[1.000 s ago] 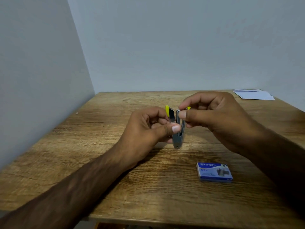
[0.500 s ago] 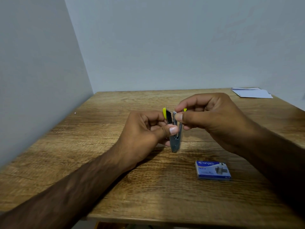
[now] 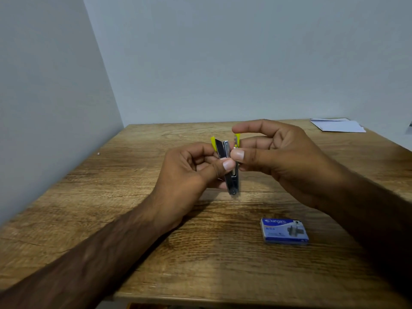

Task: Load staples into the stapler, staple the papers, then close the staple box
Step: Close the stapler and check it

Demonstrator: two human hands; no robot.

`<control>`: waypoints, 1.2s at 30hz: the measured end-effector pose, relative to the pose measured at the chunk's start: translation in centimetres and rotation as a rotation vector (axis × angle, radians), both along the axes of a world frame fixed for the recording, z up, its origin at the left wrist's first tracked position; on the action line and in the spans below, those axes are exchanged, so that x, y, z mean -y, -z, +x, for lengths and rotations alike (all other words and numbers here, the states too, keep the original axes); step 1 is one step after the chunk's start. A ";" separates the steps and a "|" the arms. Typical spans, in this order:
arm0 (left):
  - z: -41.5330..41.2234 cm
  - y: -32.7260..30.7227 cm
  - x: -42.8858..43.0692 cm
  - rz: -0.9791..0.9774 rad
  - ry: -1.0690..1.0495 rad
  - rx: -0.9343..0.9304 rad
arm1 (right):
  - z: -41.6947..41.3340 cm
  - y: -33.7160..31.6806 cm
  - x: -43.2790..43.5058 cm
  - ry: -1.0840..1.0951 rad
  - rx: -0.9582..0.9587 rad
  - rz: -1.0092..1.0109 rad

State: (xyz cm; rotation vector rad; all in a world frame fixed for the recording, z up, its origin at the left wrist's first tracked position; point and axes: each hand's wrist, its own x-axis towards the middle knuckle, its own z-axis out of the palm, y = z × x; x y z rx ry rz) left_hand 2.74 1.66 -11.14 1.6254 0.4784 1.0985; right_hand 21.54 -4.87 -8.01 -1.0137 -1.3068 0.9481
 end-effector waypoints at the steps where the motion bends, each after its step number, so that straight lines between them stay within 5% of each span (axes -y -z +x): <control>1: 0.0 -0.1 0.0 0.000 -0.012 0.006 | -0.1 0.0 0.0 0.015 -0.019 -0.008; 17: 0.1 -0.5 1.0 0.060 -0.022 -0.040 | -0.2 0.5 0.2 0.033 0.038 -0.039; 36: 0.0 -0.9 0.8 -0.094 -0.058 -0.077 | 0.0 0.2 0.2 -0.054 0.143 -0.162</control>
